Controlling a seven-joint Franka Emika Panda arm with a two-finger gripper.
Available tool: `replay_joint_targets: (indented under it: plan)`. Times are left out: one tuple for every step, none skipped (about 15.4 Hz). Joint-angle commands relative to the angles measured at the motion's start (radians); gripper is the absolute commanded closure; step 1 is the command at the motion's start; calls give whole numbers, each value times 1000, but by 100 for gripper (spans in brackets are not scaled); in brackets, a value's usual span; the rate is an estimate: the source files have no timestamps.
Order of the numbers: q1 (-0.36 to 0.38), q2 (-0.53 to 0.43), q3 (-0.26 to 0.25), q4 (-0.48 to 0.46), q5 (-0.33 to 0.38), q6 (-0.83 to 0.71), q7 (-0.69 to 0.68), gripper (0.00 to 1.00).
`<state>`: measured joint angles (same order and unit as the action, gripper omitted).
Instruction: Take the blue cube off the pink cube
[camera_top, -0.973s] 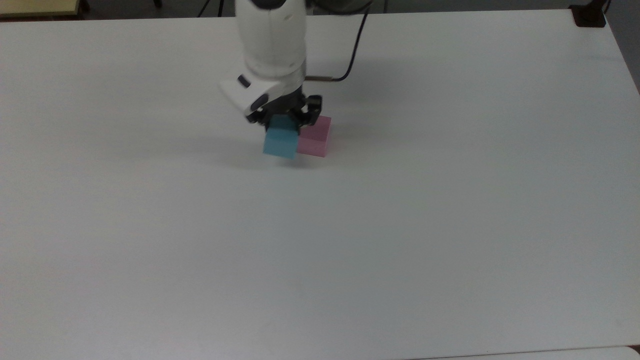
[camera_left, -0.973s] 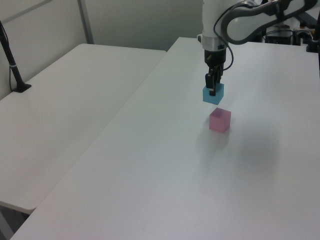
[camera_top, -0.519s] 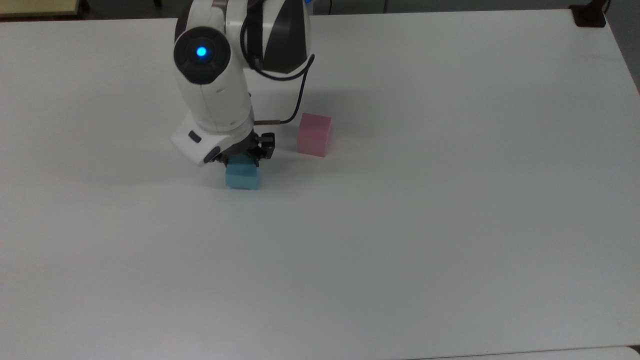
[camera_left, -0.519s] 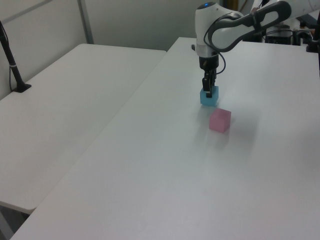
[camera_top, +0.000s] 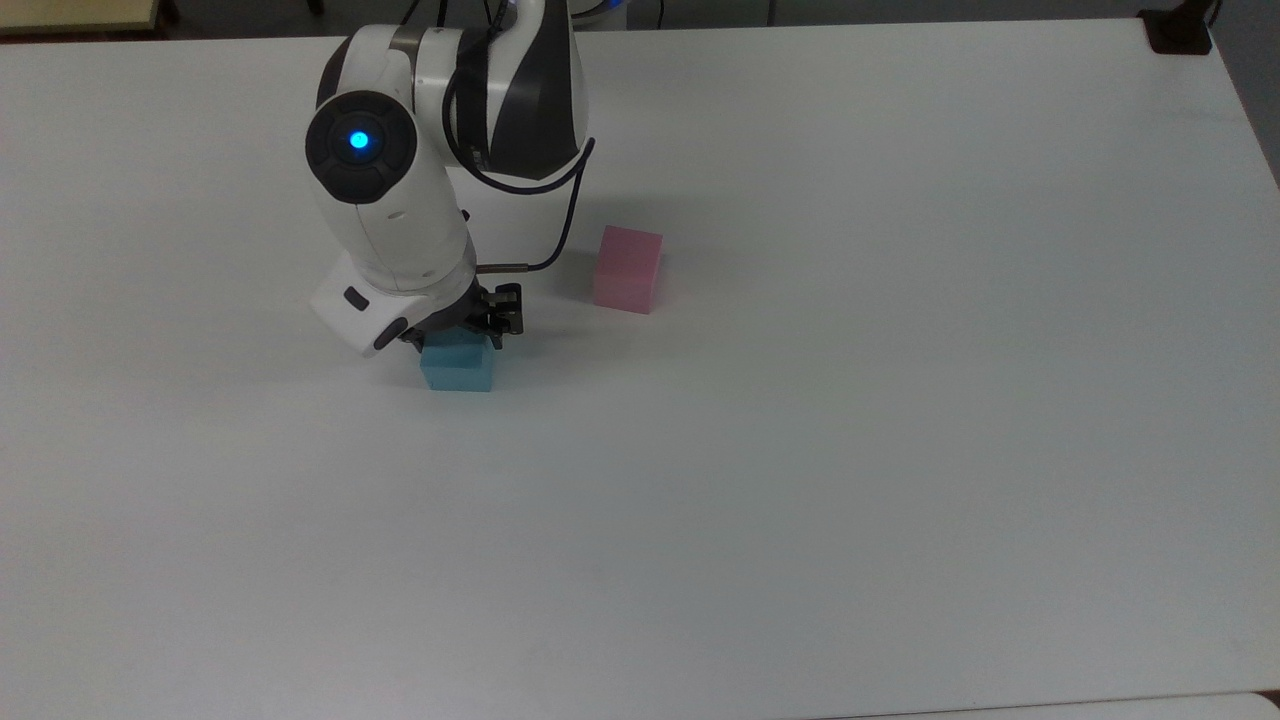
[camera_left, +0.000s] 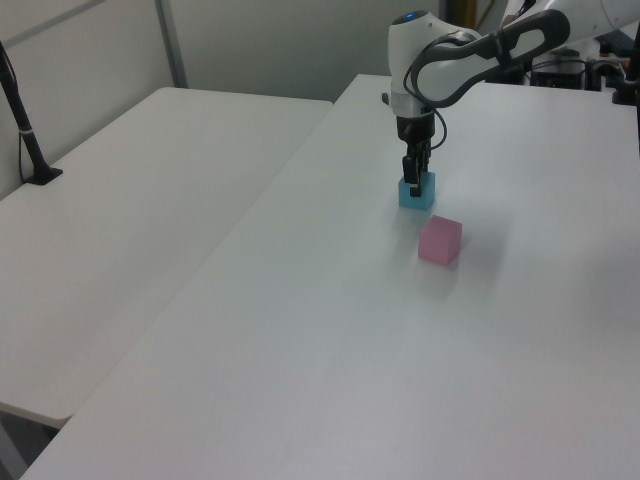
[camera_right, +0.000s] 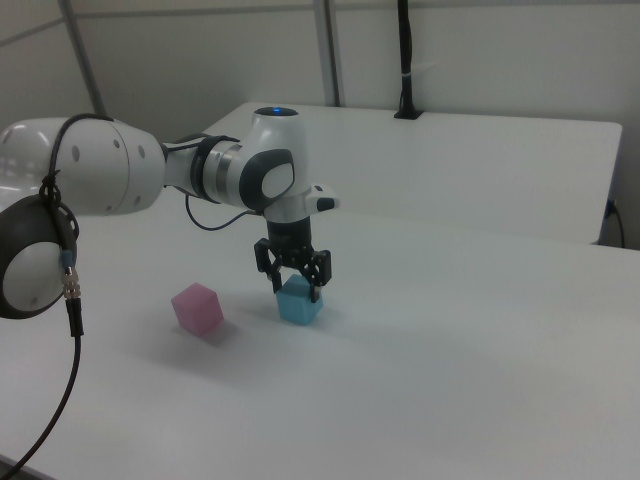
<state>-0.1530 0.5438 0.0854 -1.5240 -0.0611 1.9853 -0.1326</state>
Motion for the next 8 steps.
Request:
replay_joint_targets:
  plan:
    - [-13, -30, 2, 16, 3, -13, -13, 0]
    - [-16, -45, 2, 15, 3, -20, -13, 0]
    - [-19, -62, 2, 12, 4, -43, -12, 0]
    - [-20, -88, 2, 8, 6, -81, -9, 0]
    - [-19, -120, 2, 7, 6, -127, -5, 0]
    - [-19, -166, 2, 8, 6, -205, 5, 0]
    - [-19, -201, 2, 8, 6, -256, 24, 0]
    - [-17, -238, 2, 8, 7, -288, 54, 0]
